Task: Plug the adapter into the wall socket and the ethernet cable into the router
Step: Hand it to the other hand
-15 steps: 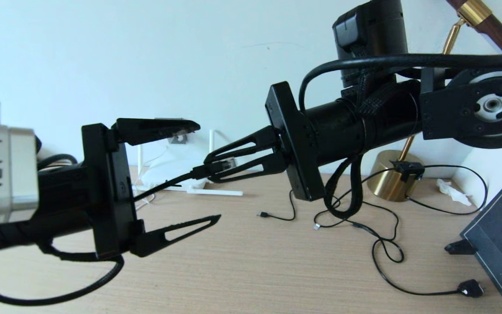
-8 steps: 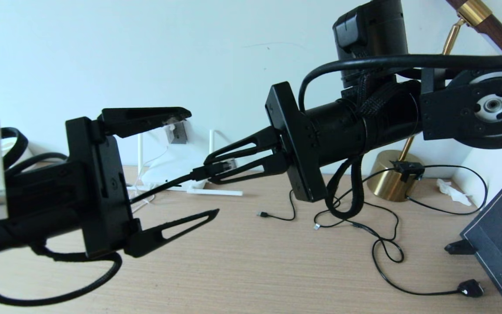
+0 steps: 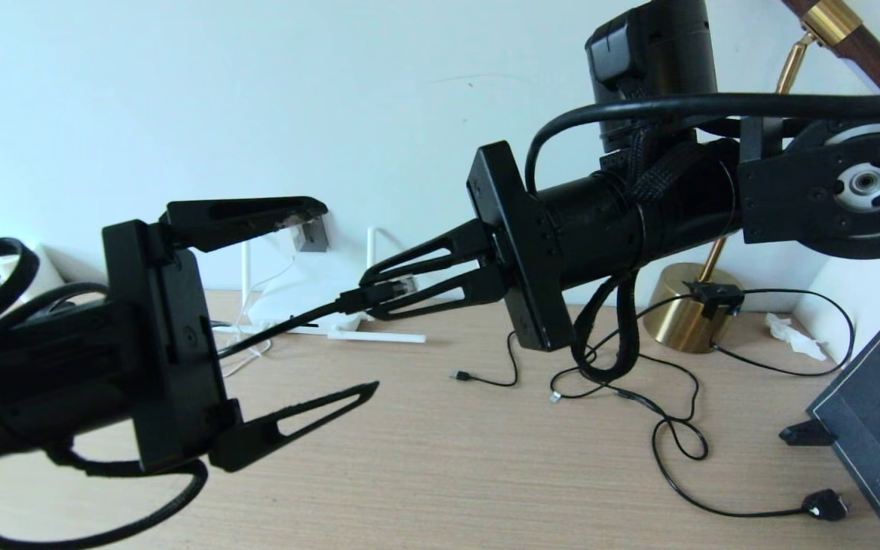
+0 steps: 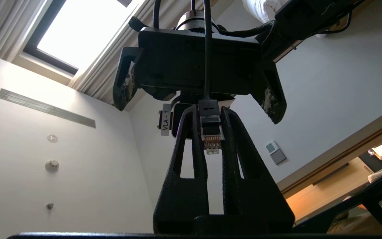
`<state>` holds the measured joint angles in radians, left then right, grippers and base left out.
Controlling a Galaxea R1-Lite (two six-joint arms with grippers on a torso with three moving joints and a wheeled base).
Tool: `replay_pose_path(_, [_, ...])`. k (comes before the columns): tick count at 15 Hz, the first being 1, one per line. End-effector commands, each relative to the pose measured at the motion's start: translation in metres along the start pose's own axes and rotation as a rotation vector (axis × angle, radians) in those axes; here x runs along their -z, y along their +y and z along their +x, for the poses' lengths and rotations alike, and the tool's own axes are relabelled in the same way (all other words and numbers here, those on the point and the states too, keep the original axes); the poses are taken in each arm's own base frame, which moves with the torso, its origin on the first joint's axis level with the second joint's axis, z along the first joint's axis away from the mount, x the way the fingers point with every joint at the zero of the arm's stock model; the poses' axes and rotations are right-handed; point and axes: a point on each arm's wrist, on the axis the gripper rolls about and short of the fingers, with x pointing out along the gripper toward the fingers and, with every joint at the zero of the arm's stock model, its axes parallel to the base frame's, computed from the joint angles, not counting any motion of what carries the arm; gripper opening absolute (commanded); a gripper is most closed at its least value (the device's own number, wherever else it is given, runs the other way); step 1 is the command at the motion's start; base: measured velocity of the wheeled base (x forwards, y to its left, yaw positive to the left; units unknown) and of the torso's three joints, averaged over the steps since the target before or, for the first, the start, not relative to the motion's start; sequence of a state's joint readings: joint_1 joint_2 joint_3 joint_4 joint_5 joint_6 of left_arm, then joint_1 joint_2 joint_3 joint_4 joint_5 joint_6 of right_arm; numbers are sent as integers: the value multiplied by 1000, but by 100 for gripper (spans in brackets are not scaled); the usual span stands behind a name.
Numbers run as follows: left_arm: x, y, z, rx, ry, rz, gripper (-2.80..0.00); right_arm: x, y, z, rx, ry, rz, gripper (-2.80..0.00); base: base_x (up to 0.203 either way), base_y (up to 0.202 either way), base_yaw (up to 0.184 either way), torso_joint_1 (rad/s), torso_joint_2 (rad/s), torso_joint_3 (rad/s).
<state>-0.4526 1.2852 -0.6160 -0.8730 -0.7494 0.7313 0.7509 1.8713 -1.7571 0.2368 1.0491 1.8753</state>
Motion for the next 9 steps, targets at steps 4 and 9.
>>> replay_pose_path(4, [-1,-1,-1,1,-6,3,0,1,0,0,1,7,8,-280,0,0,0,0,0,0])
replay_pose_path(9, [-1,-1,0,3,-7,1,-280,1,0,2,4,11,9,-280,0,0,0,0,0,0])
